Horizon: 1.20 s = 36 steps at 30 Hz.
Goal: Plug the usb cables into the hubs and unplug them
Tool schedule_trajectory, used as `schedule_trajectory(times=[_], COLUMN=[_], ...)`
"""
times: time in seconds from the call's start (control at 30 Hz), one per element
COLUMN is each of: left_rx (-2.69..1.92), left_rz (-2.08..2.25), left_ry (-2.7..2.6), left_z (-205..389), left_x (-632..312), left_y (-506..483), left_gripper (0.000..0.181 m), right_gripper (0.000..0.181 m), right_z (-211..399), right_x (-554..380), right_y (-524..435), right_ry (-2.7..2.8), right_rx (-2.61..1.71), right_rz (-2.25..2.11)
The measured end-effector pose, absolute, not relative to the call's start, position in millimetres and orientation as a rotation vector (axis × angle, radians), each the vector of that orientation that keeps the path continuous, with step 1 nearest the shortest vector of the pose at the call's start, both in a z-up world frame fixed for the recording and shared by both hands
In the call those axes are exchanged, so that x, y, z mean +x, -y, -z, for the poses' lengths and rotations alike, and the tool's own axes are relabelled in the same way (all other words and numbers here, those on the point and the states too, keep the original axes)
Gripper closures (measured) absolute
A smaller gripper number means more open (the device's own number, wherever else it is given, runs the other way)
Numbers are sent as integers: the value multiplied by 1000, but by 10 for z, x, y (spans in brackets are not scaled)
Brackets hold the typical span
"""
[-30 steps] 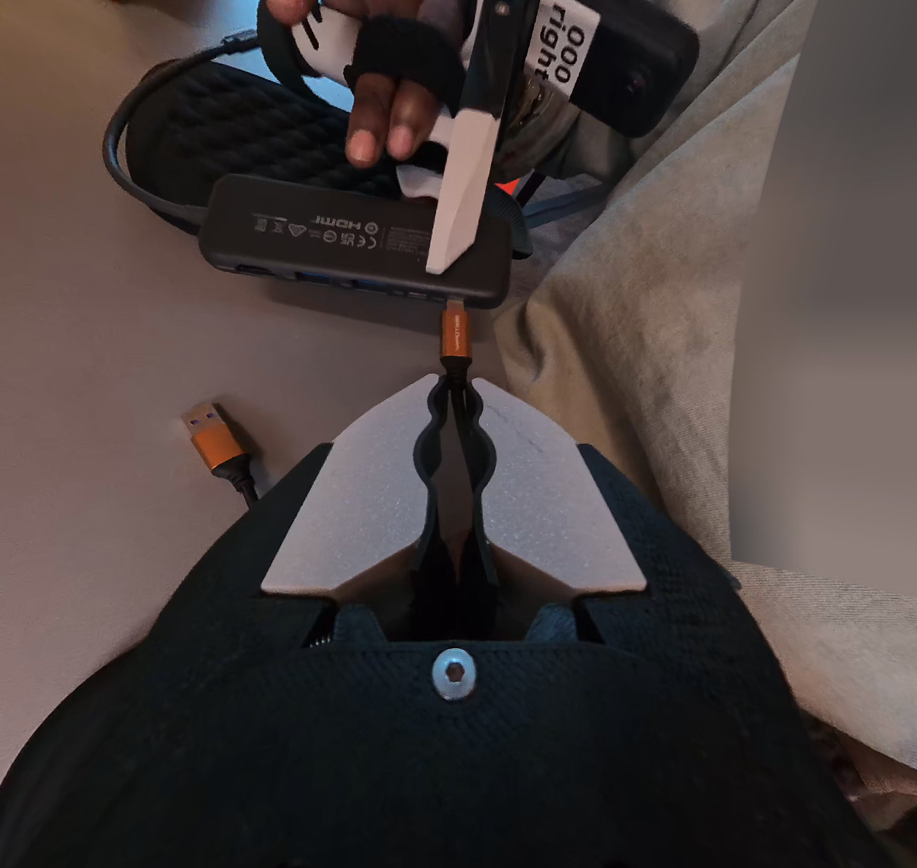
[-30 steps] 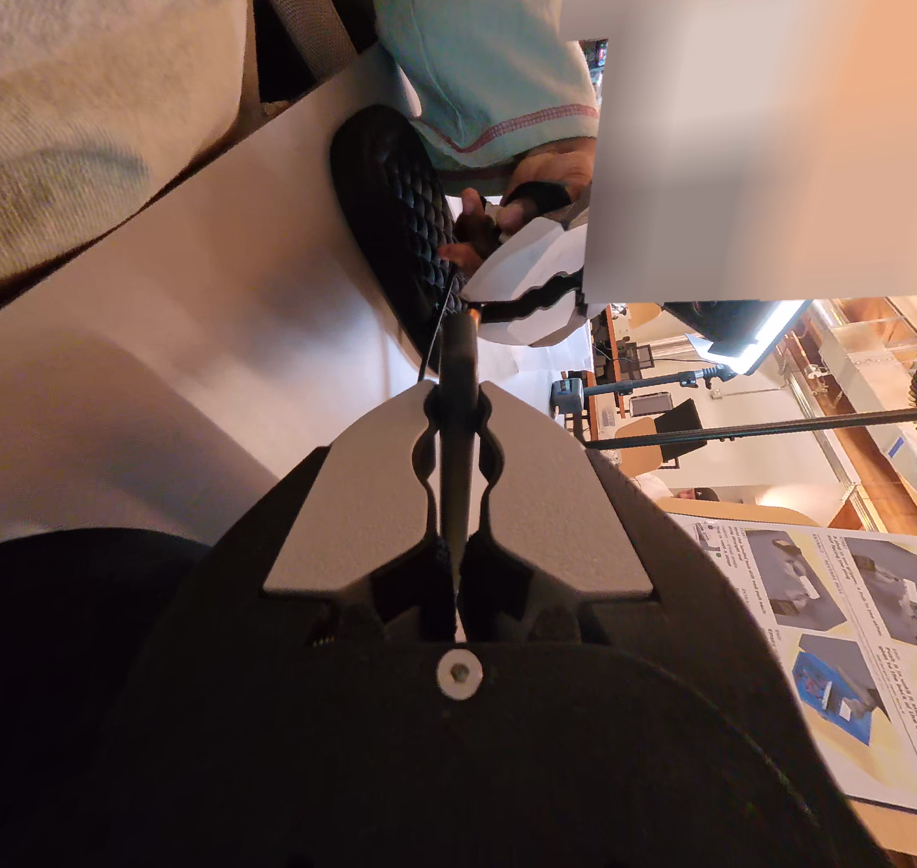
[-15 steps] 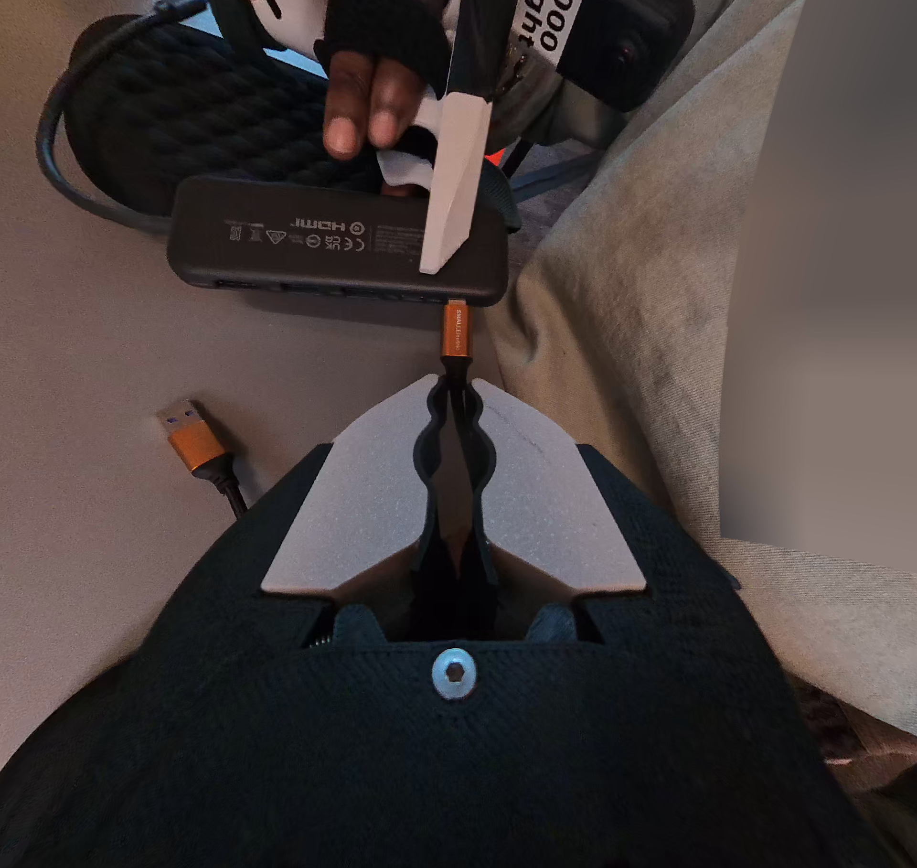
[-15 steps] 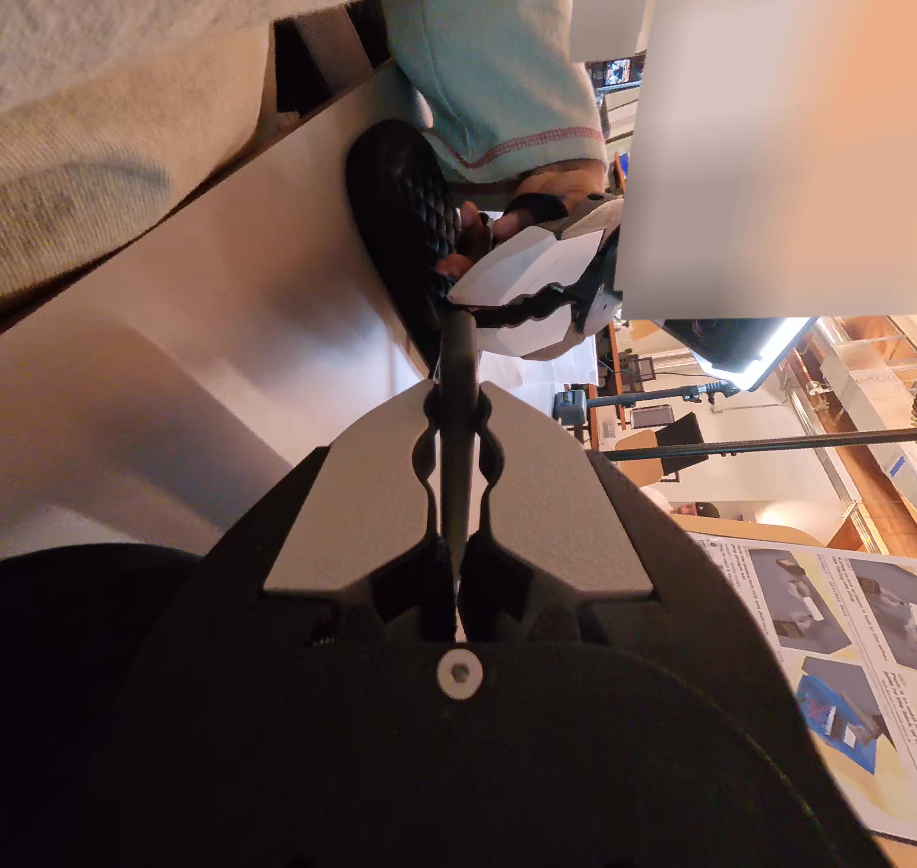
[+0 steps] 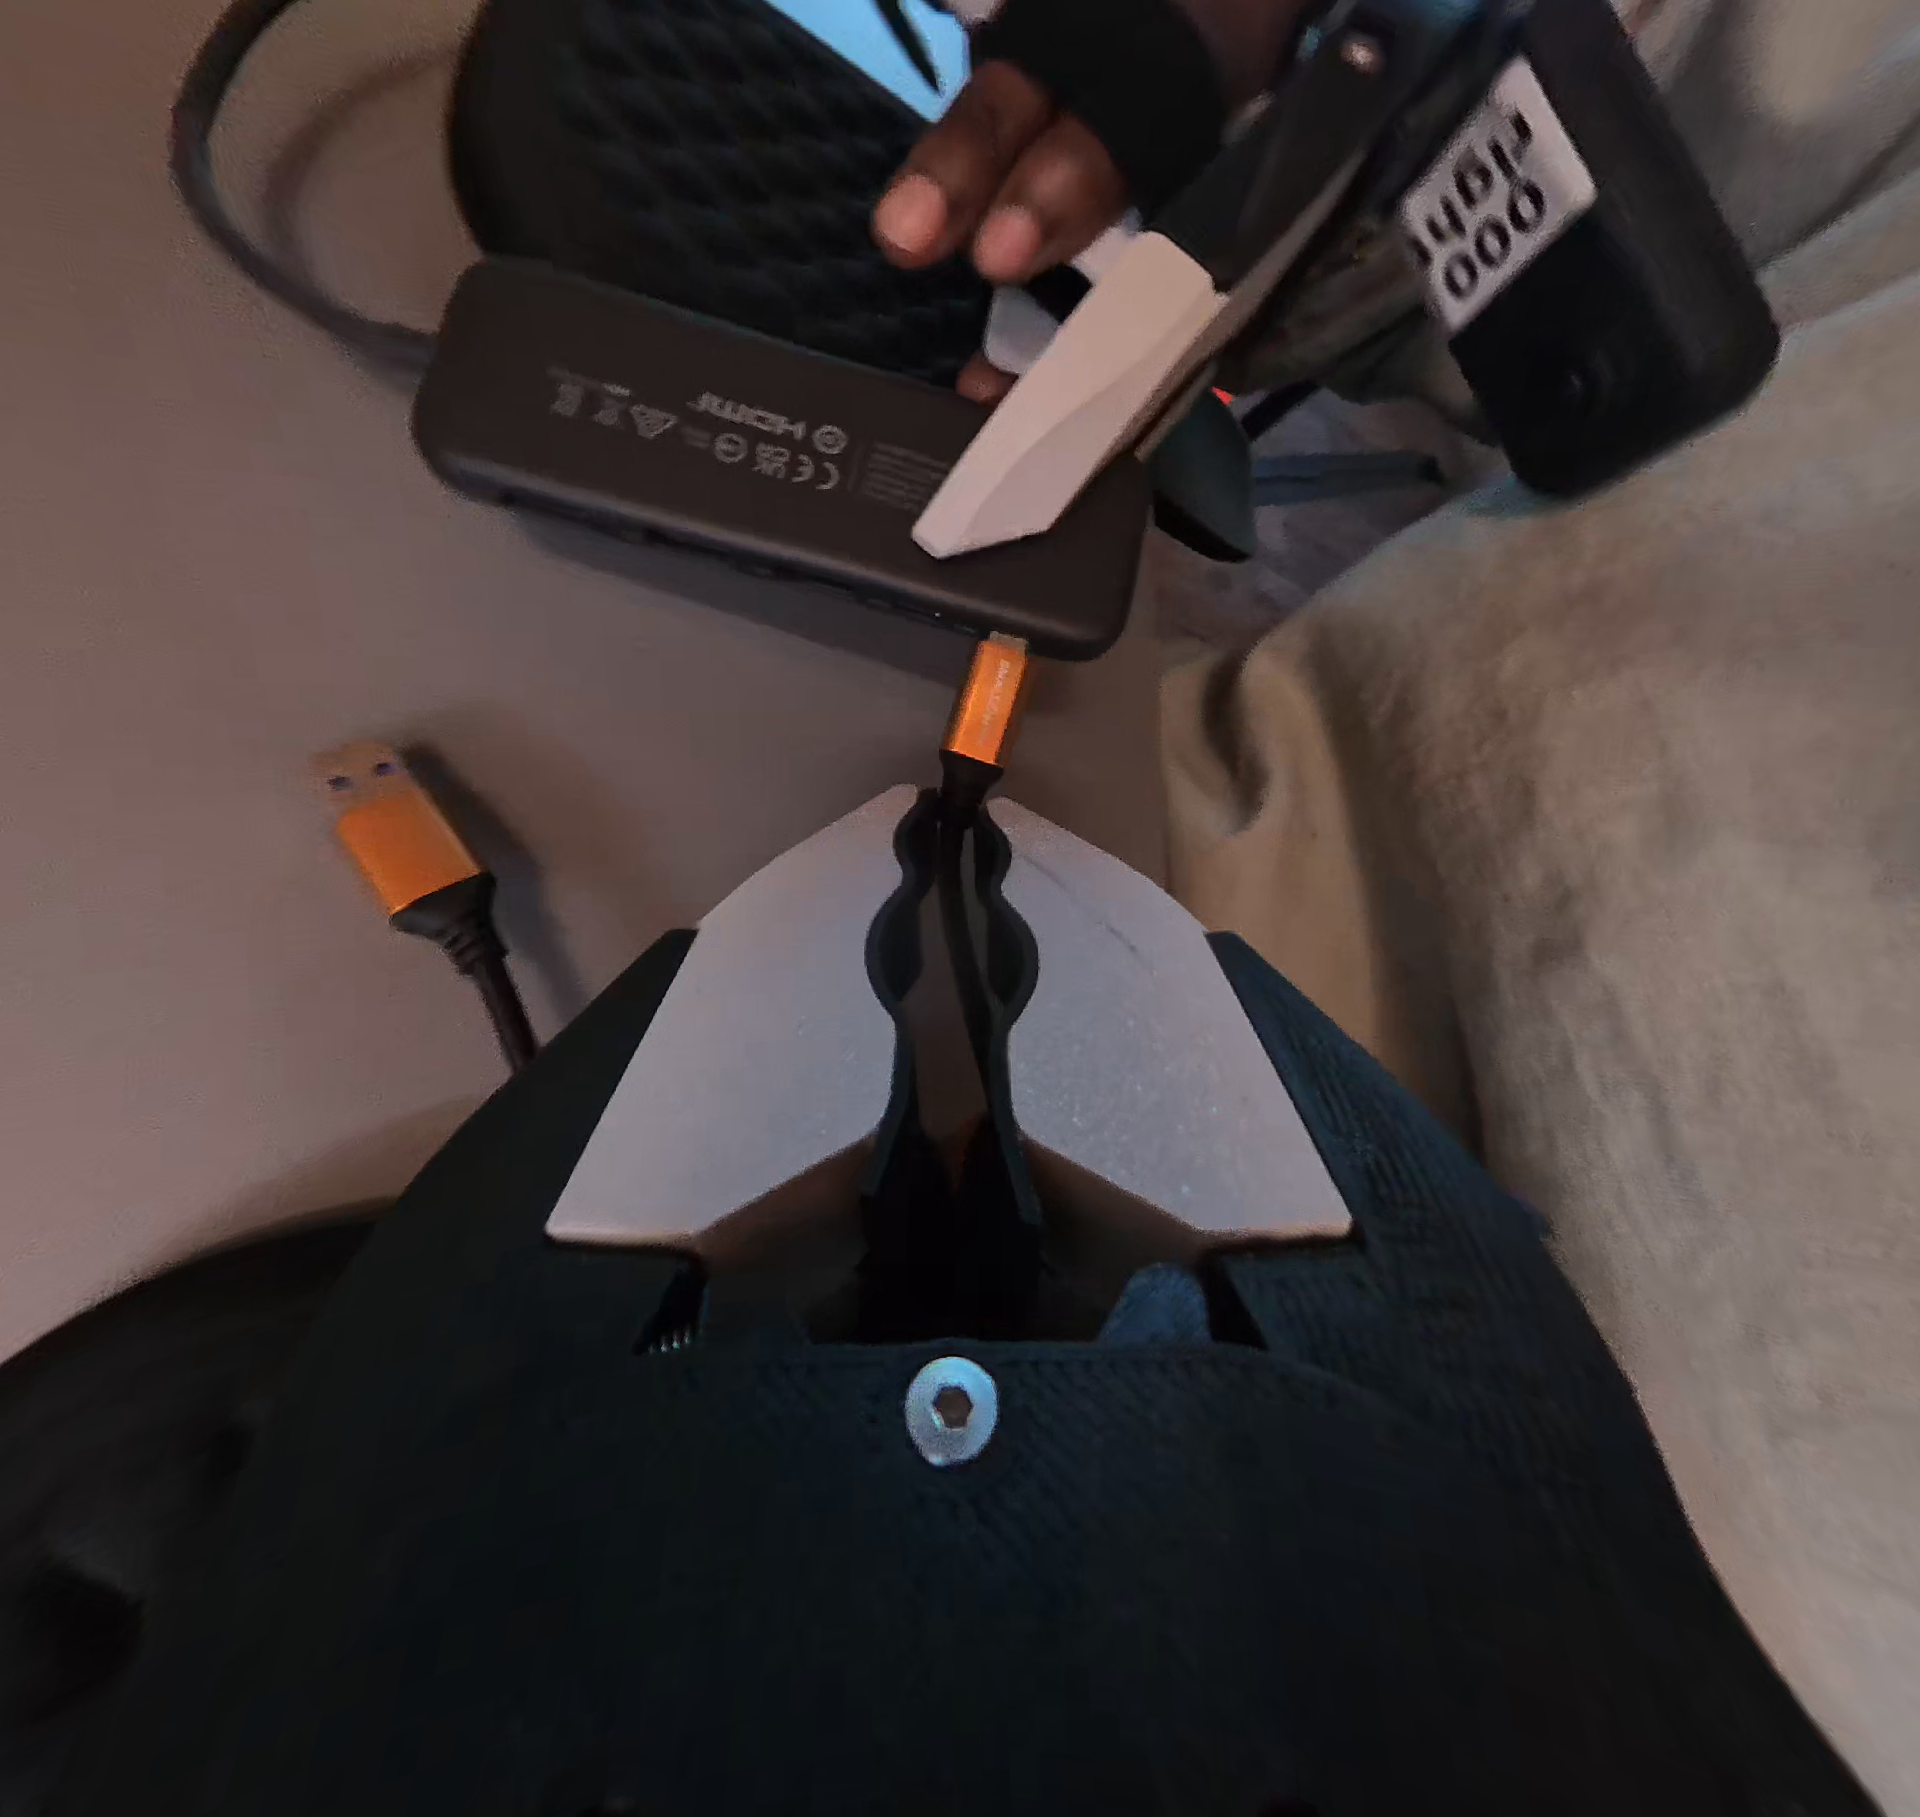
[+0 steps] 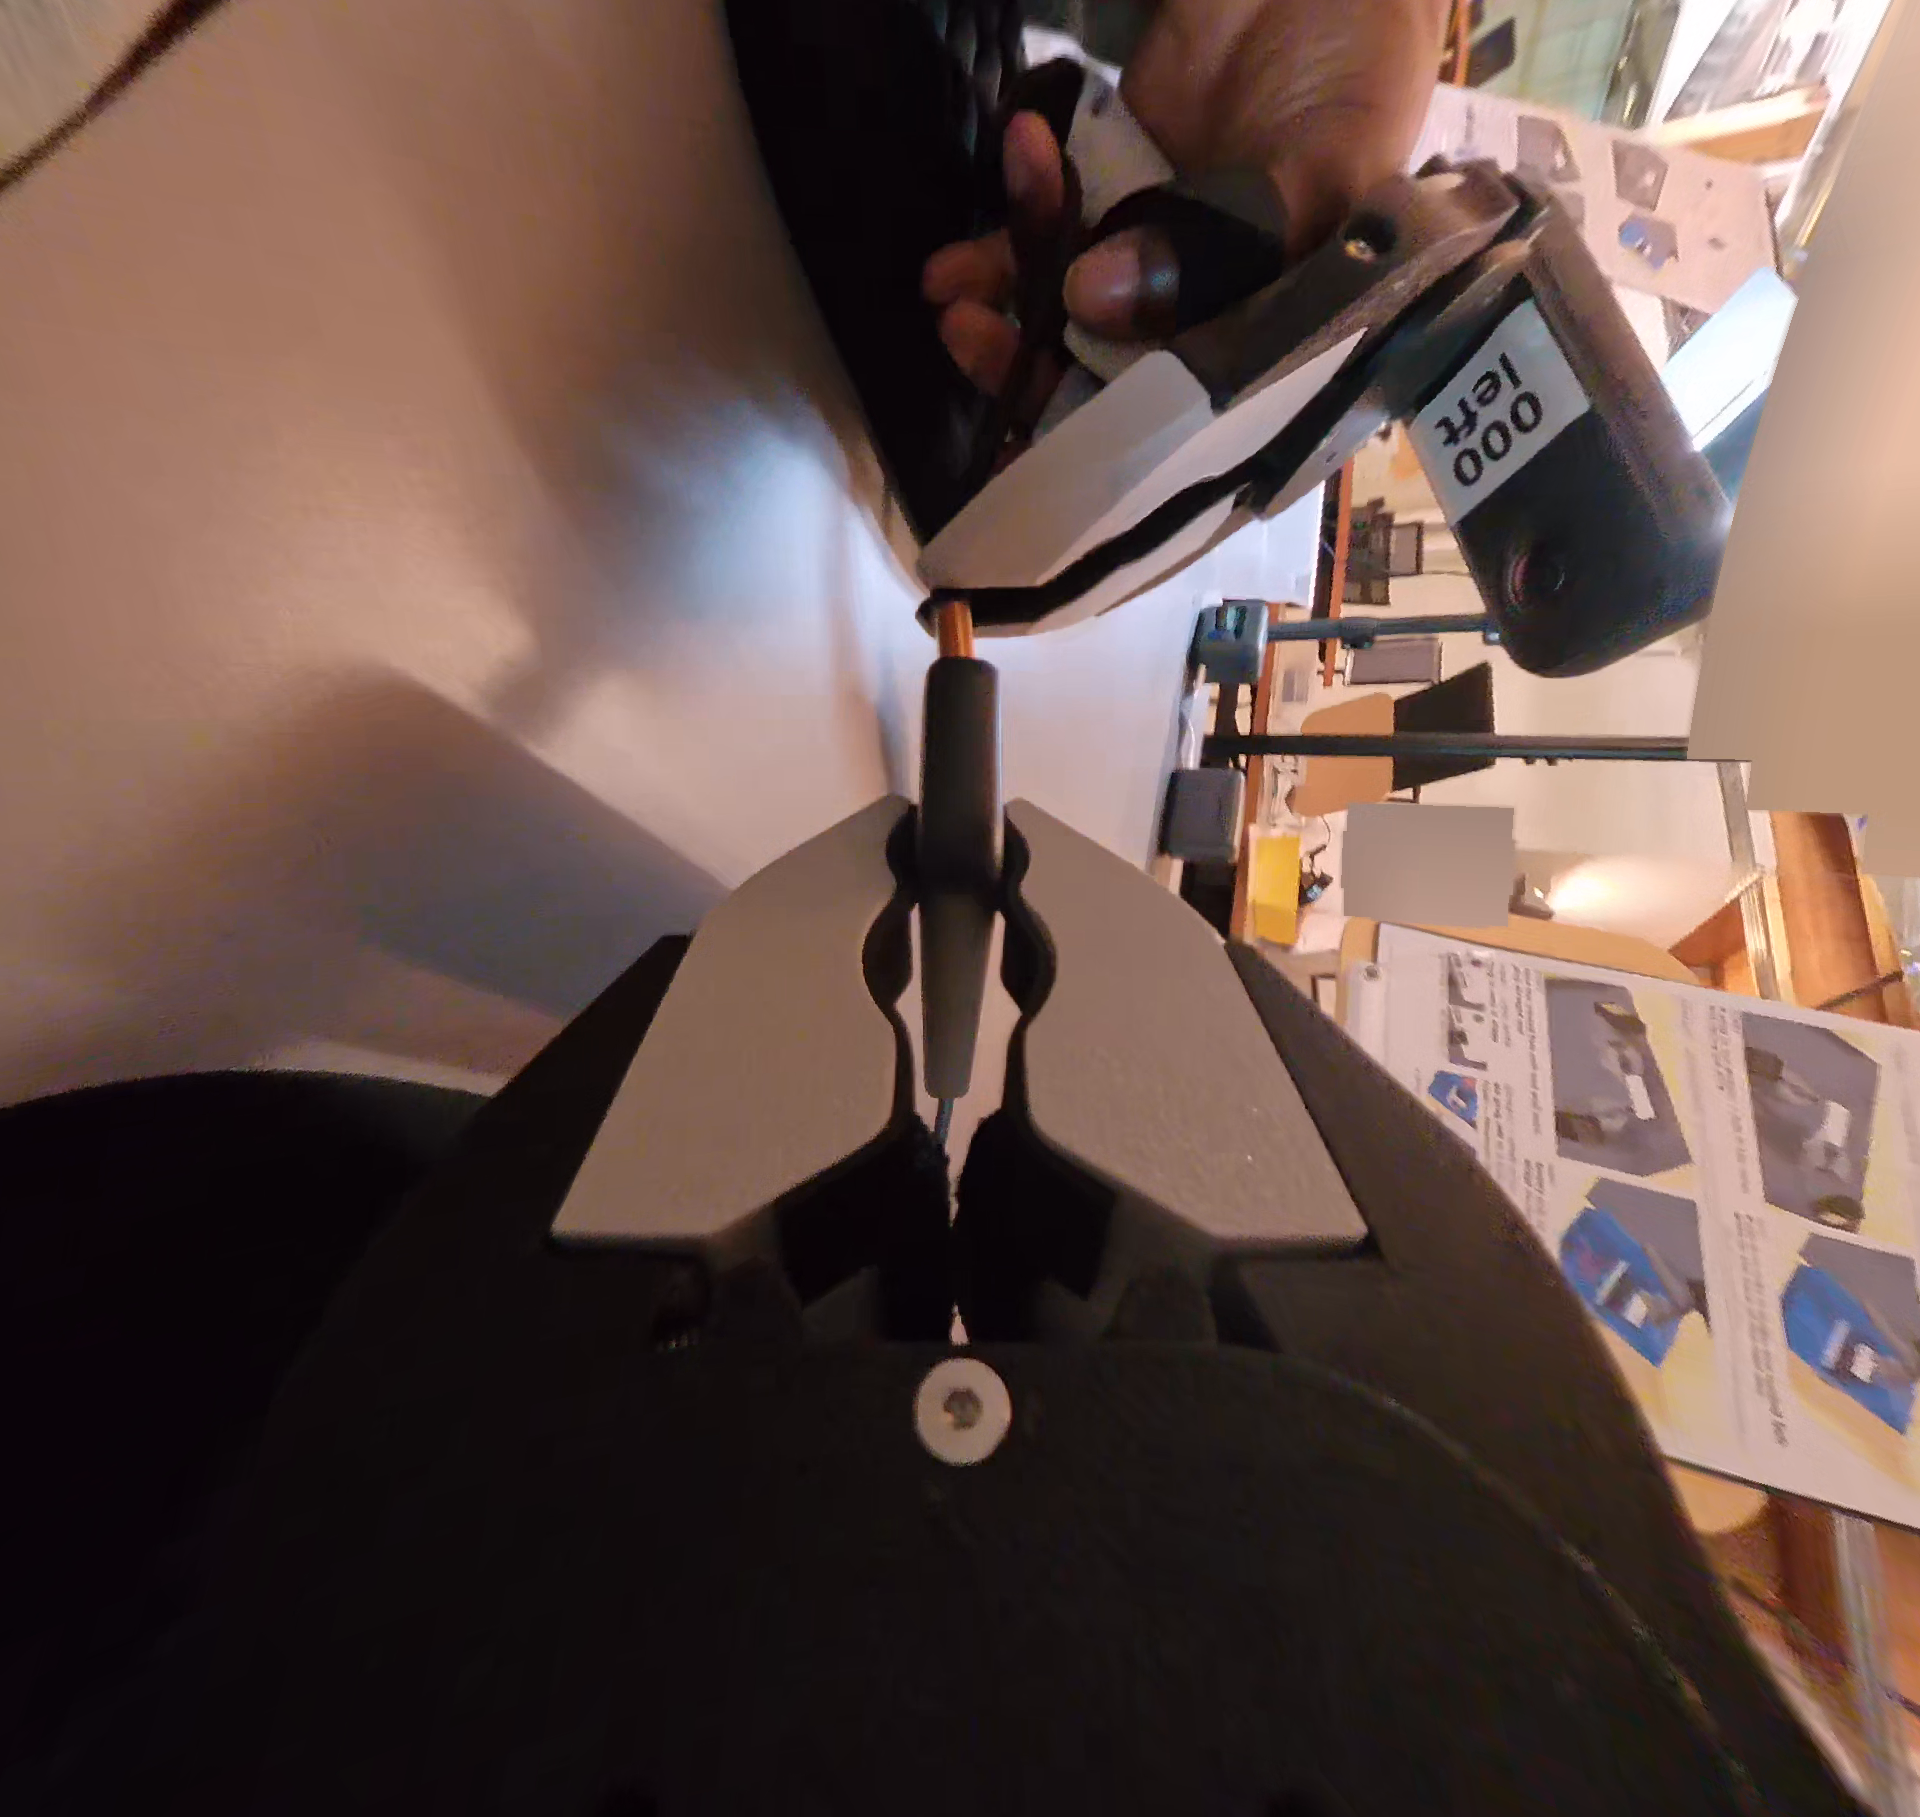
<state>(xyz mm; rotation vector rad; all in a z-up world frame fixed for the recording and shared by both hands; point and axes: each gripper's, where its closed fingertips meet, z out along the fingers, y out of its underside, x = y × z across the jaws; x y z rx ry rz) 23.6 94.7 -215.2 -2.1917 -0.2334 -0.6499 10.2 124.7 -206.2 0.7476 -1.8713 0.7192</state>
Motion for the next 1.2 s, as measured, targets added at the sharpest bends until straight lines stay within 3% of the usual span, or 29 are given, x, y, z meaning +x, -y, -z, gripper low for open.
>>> schedule_trajectory(times=[0.4,0.53,0.63,1.2], left_rx=[-2014,-2029,-2109,-2095], left_rz=[739,702,533,522], left_ry=[210,198,142,335], left_z=[1922,1942,2035,2066], left_x=[288,302,246,108], left_y=[-1092,-1127,-1127,-1236], left_gripper=[171,155,169,170], right_gripper=[169,169,169,170], right_z=[2014,2038,2049,2103], right_x=[-56,-96,-93,-320], right_y=[-1341,-1336,-1304,-1347], right_ry=[1909,1913,1910,1927], right_rx=[650,643,650,641], right_rz=[-745,-695,-669,-331])
